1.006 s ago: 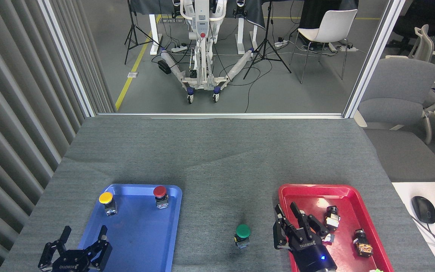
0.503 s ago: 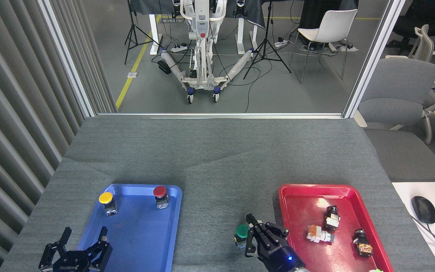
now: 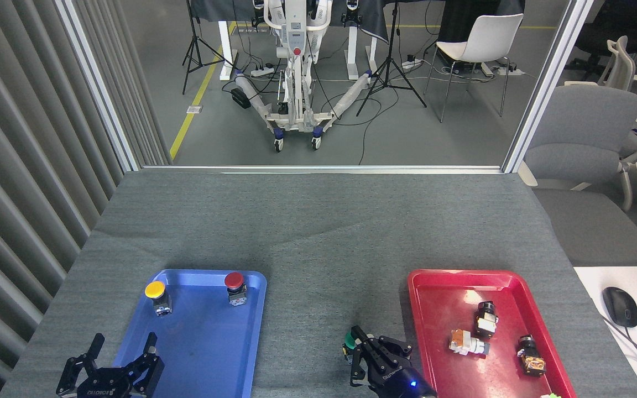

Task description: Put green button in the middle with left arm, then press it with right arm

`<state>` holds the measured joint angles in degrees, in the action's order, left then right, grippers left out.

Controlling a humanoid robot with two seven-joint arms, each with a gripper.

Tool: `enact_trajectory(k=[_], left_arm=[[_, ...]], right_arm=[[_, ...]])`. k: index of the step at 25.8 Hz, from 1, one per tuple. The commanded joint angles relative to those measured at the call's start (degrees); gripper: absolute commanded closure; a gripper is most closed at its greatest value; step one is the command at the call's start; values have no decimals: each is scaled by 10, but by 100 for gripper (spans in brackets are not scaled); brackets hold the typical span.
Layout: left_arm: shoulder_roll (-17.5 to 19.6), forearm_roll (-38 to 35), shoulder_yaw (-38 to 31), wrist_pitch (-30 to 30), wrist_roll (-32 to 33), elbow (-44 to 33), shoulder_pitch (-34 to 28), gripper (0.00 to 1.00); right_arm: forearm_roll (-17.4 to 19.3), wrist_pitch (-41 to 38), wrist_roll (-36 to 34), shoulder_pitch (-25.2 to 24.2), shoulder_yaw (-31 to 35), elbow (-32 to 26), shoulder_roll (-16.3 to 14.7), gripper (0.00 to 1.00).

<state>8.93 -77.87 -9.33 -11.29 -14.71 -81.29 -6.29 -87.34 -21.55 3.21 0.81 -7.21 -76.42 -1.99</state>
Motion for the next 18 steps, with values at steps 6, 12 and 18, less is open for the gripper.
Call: enact_trajectory(k=[6, 12, 18], left_arm=[[-1, 0, 0, 0, -1, 1, 0, 1], [-1, 0, 0, -2, 0, 1, 2, 1], [0, 0, 1, -3, 3, 3, 2, 1]], right_arm=[[6, 1, -4, -1, 1, -5, 1, 90], [60, 16, -109, 1, 10, -32, -3, 0], [71, 16, -133, -6, 77, -51, -6, 0]])
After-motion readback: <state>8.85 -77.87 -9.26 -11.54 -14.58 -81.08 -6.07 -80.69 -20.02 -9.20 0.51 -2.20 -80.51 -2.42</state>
